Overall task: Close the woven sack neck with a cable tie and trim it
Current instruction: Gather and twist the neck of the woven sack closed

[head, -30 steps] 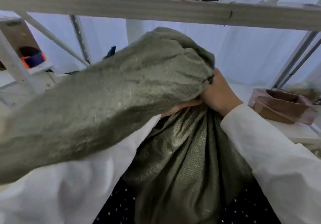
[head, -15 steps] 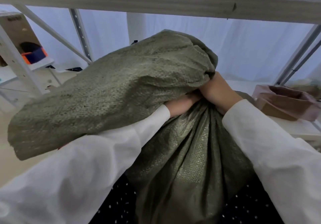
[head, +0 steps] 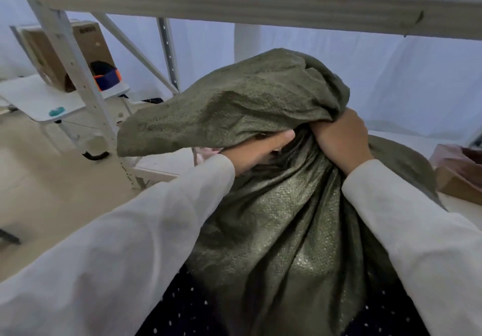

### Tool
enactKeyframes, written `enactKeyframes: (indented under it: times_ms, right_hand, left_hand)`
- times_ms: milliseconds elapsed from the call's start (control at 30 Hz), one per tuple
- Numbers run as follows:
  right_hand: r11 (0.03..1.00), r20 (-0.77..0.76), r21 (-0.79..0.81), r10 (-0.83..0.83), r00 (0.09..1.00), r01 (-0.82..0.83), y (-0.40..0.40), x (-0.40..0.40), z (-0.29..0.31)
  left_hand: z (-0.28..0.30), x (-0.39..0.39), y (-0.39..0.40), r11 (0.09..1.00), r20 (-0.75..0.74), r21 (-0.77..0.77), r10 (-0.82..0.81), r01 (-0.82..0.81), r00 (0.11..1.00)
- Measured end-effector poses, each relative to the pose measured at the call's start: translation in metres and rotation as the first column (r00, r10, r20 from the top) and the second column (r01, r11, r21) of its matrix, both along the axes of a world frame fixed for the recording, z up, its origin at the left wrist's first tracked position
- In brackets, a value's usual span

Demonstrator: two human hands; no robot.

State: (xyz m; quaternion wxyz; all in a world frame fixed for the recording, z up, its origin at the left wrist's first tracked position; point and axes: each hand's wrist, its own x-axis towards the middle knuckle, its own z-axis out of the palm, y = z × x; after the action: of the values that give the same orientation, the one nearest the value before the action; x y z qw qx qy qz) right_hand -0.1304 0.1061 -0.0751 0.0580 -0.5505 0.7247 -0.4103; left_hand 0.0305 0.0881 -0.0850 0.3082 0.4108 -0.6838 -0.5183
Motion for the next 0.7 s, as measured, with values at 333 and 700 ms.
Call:
enactKeyframes:
  times_ms: [333,700]
  right_hand:
    - [0.906,0.307,-0.008,0.406,0.861,-0.424,0.018,0.019,-0.001]
    - [0.998,0.854,0.009,0.02,0.519,-0.054,-0.004,-0.026,0.006]
  left_hand:
    - [0.026,-0.053,0.002,0.951,-0.013,-0.245,0.19,-0.187,0.982]
    - [0.006,-0.016,-0.005,0.907,0.606,-0.334,-0.001,0.255,0.795]
